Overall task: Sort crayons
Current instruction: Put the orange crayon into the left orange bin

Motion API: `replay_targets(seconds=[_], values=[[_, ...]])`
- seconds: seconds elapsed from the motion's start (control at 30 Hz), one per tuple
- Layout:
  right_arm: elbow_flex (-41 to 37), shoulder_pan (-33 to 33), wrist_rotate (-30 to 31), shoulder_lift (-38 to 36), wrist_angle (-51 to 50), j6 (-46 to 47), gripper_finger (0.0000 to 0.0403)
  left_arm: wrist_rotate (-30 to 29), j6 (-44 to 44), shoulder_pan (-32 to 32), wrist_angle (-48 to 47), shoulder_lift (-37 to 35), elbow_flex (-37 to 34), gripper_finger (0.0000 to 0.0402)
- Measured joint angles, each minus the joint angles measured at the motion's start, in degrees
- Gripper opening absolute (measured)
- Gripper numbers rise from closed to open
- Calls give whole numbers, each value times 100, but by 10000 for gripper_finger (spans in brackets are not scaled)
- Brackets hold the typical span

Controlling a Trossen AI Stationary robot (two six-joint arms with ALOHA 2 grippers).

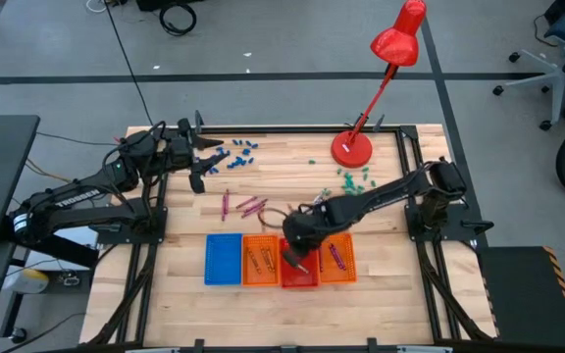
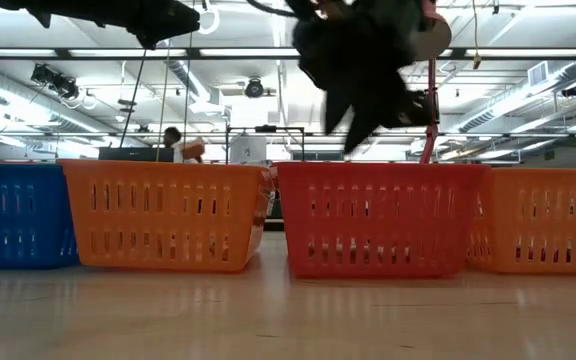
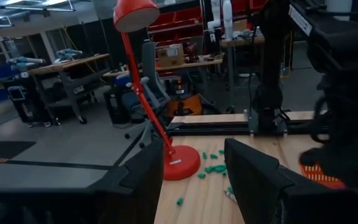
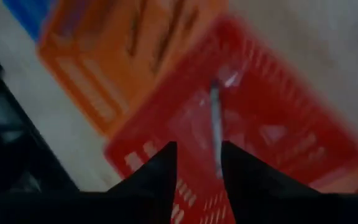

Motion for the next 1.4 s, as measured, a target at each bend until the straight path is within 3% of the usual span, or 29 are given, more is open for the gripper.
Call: replay_targets(seconds=[0.13,0.33,0.8,1.2,1.4], values=[[308,-249,661,-2,-207,-562,134,3,-9,0,-38,0,0,180],[108,-754,1022,22,-295,-1093,133,16,-9,0,-90,0,0,180],[374,-1272,1118,1140,-346,-1793,133,16,-51,0,-174,0,0,180],[407,-1456,1192,1478,-493,-1980,130,12,-28,2,-190,0,-2,180],[407,-1458,1188,1483,-529,-2251,99,12,3,2,-197,0,-2,180]])
